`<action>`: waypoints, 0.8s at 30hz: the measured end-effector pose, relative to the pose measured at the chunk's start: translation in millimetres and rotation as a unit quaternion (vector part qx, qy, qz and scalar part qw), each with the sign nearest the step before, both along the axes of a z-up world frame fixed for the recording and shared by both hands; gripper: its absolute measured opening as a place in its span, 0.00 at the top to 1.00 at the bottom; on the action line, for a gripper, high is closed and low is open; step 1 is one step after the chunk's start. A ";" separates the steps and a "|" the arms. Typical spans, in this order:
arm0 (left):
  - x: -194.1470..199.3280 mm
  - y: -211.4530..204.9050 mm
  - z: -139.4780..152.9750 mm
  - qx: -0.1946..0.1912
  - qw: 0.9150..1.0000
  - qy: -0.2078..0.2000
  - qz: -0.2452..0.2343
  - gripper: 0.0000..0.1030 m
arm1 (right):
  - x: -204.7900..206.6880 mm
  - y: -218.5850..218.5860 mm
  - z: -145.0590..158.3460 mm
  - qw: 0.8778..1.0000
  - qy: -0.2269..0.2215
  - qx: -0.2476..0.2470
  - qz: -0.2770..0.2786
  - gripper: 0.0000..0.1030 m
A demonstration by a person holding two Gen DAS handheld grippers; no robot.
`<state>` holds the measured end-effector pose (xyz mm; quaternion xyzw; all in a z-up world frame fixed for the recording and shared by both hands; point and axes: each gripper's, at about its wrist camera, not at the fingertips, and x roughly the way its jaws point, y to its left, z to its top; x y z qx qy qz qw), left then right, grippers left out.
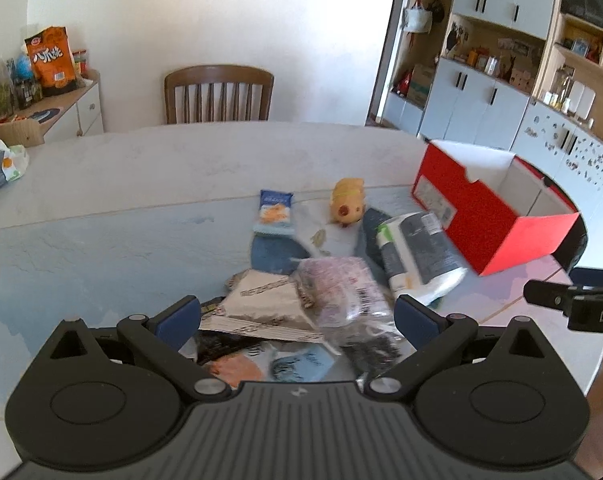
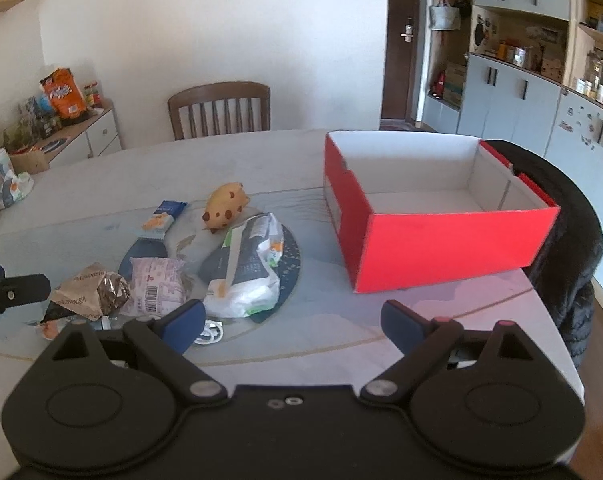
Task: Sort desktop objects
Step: 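Grasp the silver ZHOUSHI bag with the left tool while the right grasps the wipe pack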
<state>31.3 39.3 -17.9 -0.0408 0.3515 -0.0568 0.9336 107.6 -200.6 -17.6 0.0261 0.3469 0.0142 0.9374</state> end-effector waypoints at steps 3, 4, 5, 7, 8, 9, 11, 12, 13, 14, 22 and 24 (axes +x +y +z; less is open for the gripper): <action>14.2 4.4 -8.7 0.009 1.000 0.005 -0.005 0.00 | 15.4 5.9 -4.9 1.000 0.003 -0.006 0.004 0.09; 18.6 4.7 -11.4 0.014 1.000 0.006 -0.006 0.00 | 20.3 6.8 -6.3 1.000 0.003 -0.005 0.004 0.09; 24.3 5.2 -14.3 0.018 1.000 0.008 -0.008 0.00 | 26.5 7.9 -8.2 1.000 0.005 -0.006 0.005 0.09; 33.4 4.5 -20.3 0.024 1.000 0.013 -0.012 0.00 | 37.2 10.1 -10.9 1.000 0.006 -0.009 0.003 0.10; 38.0 4.3 -23.2 0.027 0.999 0.015 -0.014 0.00 | 43.6 11.1 -12.5 1.000 0.006 -0.009 0.001 0.10; 42.6 4.0 -26.3 0.031 0.999 0.016 -0.017 0.00 | 48.4 11.8 -13.9 1.000 0.007 -0.009 0.000 0.10; 50.8 2.5 -32.6 0.041 0.999 0.021 -0.020 0.00 | 58.6 12.7 -17.8 1.000 0.010 -0.003 -0.004 0.11; 55.1 2.6 -35.3 0.045 0.998 0.024 -0.021 0.00 | 63.3 13.3 -20.0 1.000 0.014 -0.002 -0.005 0.11; 59.7 2.7 -38.4 0.048 0.998 0.026 -0.023 0.00 | 68.8 14.2 -22.7 1.000 0.020 -0.001 -0.006 0.12; 63.2 2.7 -41.2 0.051 0.998 0.028 -0.025 0.00 | 73.7 15.4 -25.0 1.000 0.023 -0.001 -0.006 0.13; 83.2 2.0 -55.9 0.054 0.997 0.044 -0.040 0.00 | 104.0 25.8 -44.5 0.999 0.049 -0.007 -0.002 0.20; 86.0 2.0 -57.3 0.055 0.997 0.047 -0.040 0.00 | 110.9 27.5 -48.7 0.998 0.057 -0.003 -0.003 0.22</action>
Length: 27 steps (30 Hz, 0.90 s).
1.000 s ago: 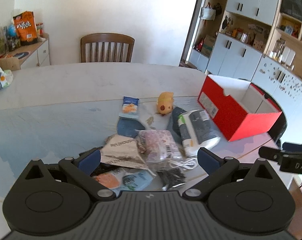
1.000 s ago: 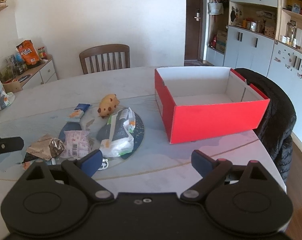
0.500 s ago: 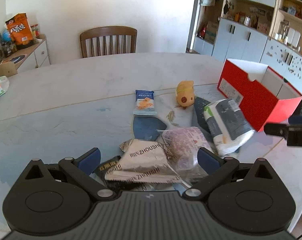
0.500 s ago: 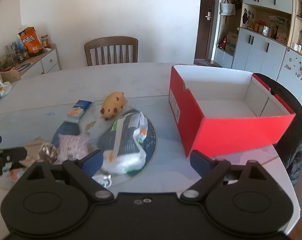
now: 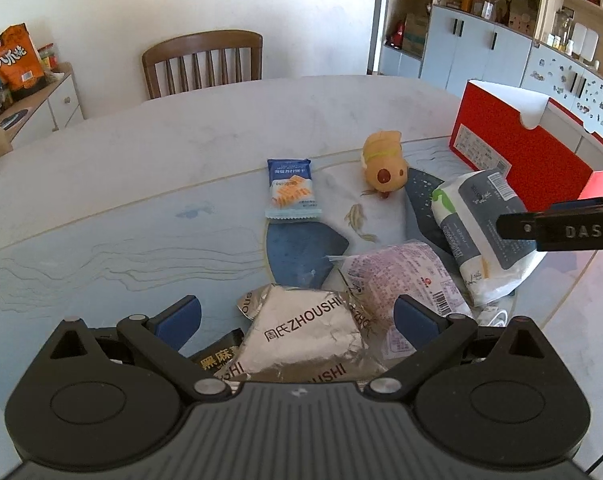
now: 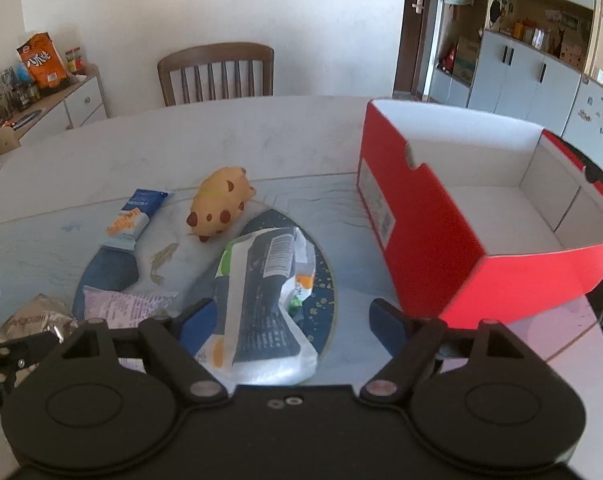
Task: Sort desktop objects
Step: 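Grasp the silver ZHOUSHI bag with the left tool while the right grasps the wipe pack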
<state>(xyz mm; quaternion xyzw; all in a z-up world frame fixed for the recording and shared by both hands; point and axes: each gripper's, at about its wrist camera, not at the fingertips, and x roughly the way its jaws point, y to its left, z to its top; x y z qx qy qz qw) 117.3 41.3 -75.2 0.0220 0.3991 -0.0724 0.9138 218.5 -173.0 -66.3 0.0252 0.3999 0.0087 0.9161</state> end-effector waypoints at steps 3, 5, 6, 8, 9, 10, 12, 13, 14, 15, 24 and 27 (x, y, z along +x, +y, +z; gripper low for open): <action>2.9 0.1 -3.5 0.001 1.000 0.008 -0.001 0.04 | 9.3 2.1 -5.1 1.000 0.011 -0.001 -0.004 0.25; 4.8 0.5 -6.2 0.002 1.000 0.015 0.000 0.08 | 12.9 2.8 -7.4 1.000 0.018 0.001 -0.003 0.28; 5.7 1.0 -7.3 0.000 1.000 0.019 0.000 0.10 | 13.9 3.1 -8.2 1.000 0.020 0.002 -0.003 0.32; 7.0 1.2 -8.5 -0.002 1.000 0.020 -0.001 0.16 | 16.9 3.3 -9.3 1.000 0.025 0.005 -0.002 0.36; 7.5 1.4 -8.7 -0.002 1.000 0.021 -0.002 0.18 | 17.6 3.5 -9.7 1.000 0.027 0.006 -0.002 0.37; 8.0 1.9 -8.9 -0.002 1.000 0.021 -0.001 0.21 | 18.5 3.5 -9.8 1.000 0.028 0.006 -0.003 0.39; 10.0 3.3 -9.9 -0.009 1.000 0.028 0.000 0.29 | 19.7 3.7 -10.3 0.999 0.033 0.011 -0.001 0.46; 11.2 4.0 -10.4 -0.013 0.999 0.033 -0.001 0.32 | 20.2 3.9 -10.8 0.999 0.036 0.012 0.001 0.48; 12.0 4.2 -10.6 -0.016 0.999 0.035 0.000 0.35 | 21.2 4.6 -10.9 0.999 0.038 0.012 0.001 0.48; 12.7 4.4 -10.6 -0.018 0.999 0.036 0.000 0.37 | 21.8 5.2 -11.0 0.999 0.040 0.011 0.001 0.48; 13.3 4.1 -10.7 -0.020 0.999 0.036 -0.009 0.45 | 23.1 5.6 -11.6 0.998 0.054 0.021 -0.011 0.69; 12.3 6.6 -9.8 -0.027 0.999 0.036 -0.010 0.47 | 22.1 6.5 -9.2 0.999 0.050 0.016 -0.010 0.78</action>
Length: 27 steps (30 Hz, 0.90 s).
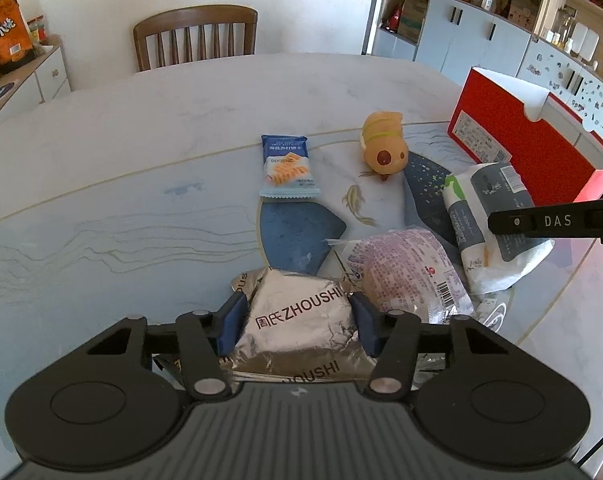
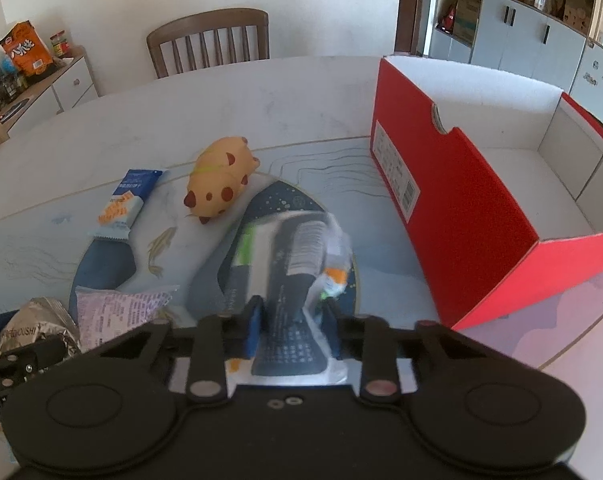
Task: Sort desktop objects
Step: 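Grasp the silver ZHOUSHI bag with the left tool while the right grasps the wipe pack, then carry both packs to the red shoebox and lower them inside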
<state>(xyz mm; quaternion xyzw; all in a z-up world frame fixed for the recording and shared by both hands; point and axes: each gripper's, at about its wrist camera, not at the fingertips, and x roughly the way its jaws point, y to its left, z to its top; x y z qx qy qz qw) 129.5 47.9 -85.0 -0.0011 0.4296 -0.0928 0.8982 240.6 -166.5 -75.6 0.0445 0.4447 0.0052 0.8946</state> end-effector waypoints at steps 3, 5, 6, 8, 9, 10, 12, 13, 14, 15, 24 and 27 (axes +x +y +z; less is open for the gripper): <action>-1.9 3.5 1.1 -0.008 1.000 -0.003 -0.001 0.48 | -3.7 2.2 5.7 1.000 -0.004 -0.007 -0.004 0.82; -3.6 6.7 2.8 -0.016 1.000 -0.007 -0.001 0.49 | -8.0 2.9 11.3 1.000 -0.009 -0.009 -0.010 0.82; -4.4 8.2 4.3 -0.020 1.000 -0.008 -0.002 0.49 | -10.4 2.9 14.6 1.000 -0.013 -0.008 -0.012 0.83; -6.7 10.5 8.4 -0.026 1.000 -0.012 -0.004 0.51 | -16.1 2.6 22.0 1.000 -0.021 -0.007 -0.017 0.83; -7.6 11.4 10.8 -0.028 1.000 -0.013 -0.005 0.51 | -19.0 2.3 26.0 0.999 -0.025 -0.008 -0.019 0.83; -8.7 12.2 13.3 -0.032 0.999 -0.015 -0.008 0.51 | -22.1 1.8 29.7 0.999 -0.028 -0.007 -0.023 0.83; -12.5 12.4 19.0 -0.033 0.999 -0.022 -0.015 0.51 | -28.8 0.0 37.7 0.999 -0.032 -0.001 -0.030 0.83; -14.0 12.3 21.7 -0.034 0.999 -0.024 -0.020 0.51 | -32.6 -0.8 41.5 0.999 -0.036 0.000 -0.033 0.83; -16.0 12.5 25.4 -0.038 0.999 -0.027 -0.025 0.51 | -37.1 -1.9 46.4 0.999 -0.040 0.003 -0.035 0.83; -17.6 12.9 28.9 -0.041 0.998 -0.030 -0.029 0.51 | -40.8 -3.0 50.5 0.998 -0.043 0.005 -0.037 0.83; -29.2 -1.7 72.1 -0.053 0.993 -0.062 -0.080 0.51 | -68.2 -20.7 93.0 0.996 -0.073 0.022 -0.054 0.83; -29.6 -14.4 86.0 -0.056 0.992 -0.069 -0.094 0.51 | -71.3 -31.5 104.3 0.995 -0.079 0.028 -0.051 0.83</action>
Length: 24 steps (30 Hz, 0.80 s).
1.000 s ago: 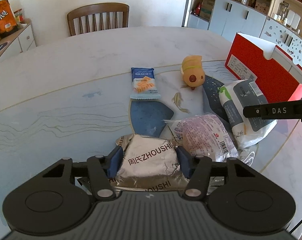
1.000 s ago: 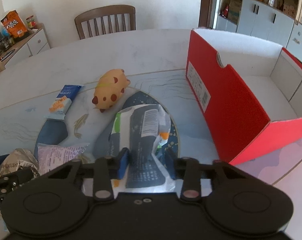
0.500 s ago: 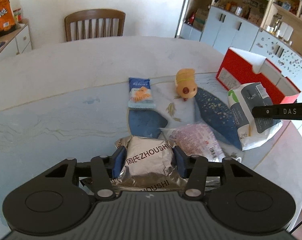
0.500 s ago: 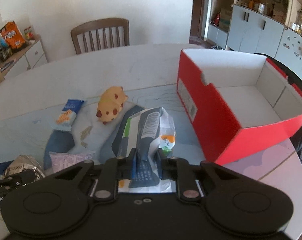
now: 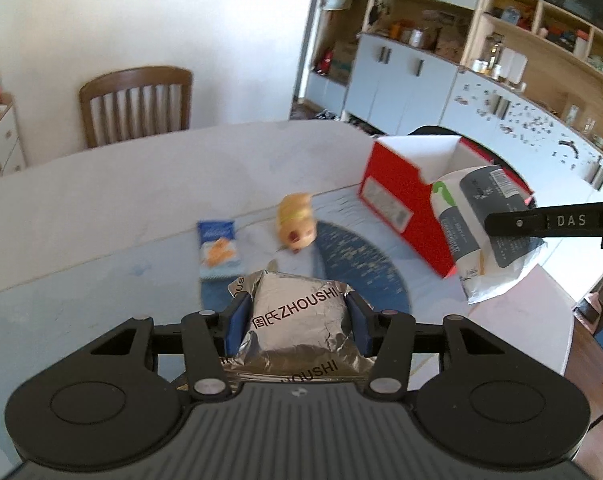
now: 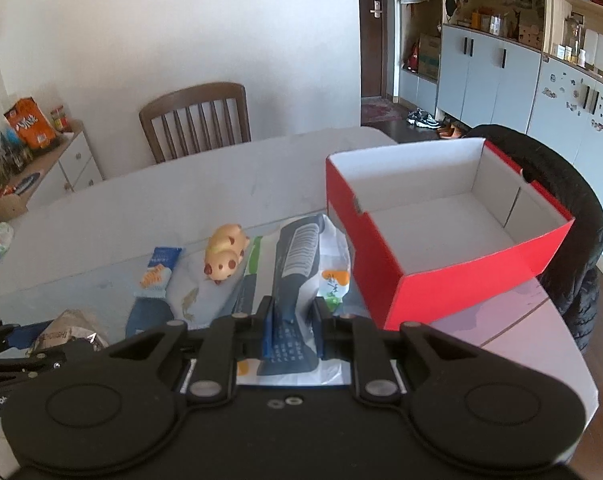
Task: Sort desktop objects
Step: 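Carry both packs to the red shoebox and lower them inside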
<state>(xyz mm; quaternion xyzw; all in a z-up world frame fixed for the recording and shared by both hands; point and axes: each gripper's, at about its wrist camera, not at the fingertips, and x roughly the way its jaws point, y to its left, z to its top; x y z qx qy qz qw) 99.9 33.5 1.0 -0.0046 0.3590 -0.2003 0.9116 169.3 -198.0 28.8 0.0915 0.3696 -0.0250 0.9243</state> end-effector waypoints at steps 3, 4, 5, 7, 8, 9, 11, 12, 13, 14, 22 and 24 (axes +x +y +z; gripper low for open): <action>0.4 -14.8 12.4 -0.005 1.000 -0.009 -0.009 0.51 | -1.8 -15.1 10.0 1.000 -0.006 0.002 0.004 0.83; 0.8 -20.7 16.6 -0.005 1.000 -0.012 -0.013 0.51 | -1.9 -20.7 12.5 1.000 -0.007 0.005 0.007 0.83; 0.7 -27.8 20.7 -0.006 1.000 -0.016 -0.016 0.51 | -1.1 -27.0 15.3 1.000 -0.009 0.006 0.009 0.83; 2.8 -42.3 27.0 -0.008 1.000 -0.021 -0.017 0.51 | -0.8 -40.6 19.0 1.000 -0.010 0.009 0.017 0.83; 4.1 -51.7 30.7 -0.009 1.000 -0.024 -0.018 0.51 | 0.7 -48.8 20.6 1.000 -0.010 0.010 0.023 0.83; 5.8 -61.2 33.6 -0.009 0.999 -0.027 -0.017 0.51 | 3.3 -57.4 21.9 1.000 -0.010 0.011 0.027 0.83; 9.6 -81.2 38.5 -0.011 0.999 -0.029 -0.015 0.51 | 5.4 -72.2 23.3 0.999 -0.008 0.012 0.035 0.83; 11.6 -91.2 40.2 -0.012 0.999 -0.030 -0.015 0.51 | 8.2 -80.5 23.5 0.999 -0.006 0.012 0.039 0.83; 15.3 -103.1 42.1 -0.013 0.999 -0.031 -0.015 0.51 | 9.9 -87.0 23.2 0.999 -0.004 0.011 0.042 0.83; 18.4 -112.9 43.1 -0.012 0.999 -0.032 -0.016 0.51 | 11.8 -96.1 22.6 0.999 -0.003 0.011 0.046 0.83; 52.7 -193.3 50.6 -0.002 0.999 -0.043 -0.026 0.51 | 35.5 -157.7 17.9 0.998 0.005 0.020 0.063 0.83; 61.5 -211.4 51.1 0.003 0.998 -0.048 -0.033 0.51 | 42.6 -173.7 14.4 0.998 0.009 0.023 0.062 0.83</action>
